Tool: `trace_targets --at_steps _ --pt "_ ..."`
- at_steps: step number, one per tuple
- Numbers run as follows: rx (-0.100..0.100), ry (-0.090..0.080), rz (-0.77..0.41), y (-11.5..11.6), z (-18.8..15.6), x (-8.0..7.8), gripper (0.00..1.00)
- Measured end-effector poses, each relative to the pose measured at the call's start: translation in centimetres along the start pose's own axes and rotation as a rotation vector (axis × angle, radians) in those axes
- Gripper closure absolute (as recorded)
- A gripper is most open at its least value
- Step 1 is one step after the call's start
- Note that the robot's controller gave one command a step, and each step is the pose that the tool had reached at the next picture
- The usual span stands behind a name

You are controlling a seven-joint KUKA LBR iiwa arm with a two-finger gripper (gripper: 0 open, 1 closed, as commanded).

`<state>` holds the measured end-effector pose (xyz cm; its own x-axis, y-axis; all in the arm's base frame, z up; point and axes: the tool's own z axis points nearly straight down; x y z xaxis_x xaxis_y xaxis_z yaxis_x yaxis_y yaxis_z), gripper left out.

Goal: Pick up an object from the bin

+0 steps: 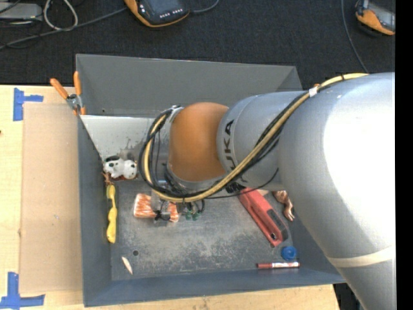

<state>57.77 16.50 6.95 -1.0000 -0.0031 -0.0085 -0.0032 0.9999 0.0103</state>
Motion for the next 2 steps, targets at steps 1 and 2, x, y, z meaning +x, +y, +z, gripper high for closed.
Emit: trace_targets --at_steps 1,2 --pt "0.001 0.001 0.060 -0.1 -0.8 0.0 1.00" --pt "0.002 0.007 0.057 -0.1 -6.4 -0.2 1.00"
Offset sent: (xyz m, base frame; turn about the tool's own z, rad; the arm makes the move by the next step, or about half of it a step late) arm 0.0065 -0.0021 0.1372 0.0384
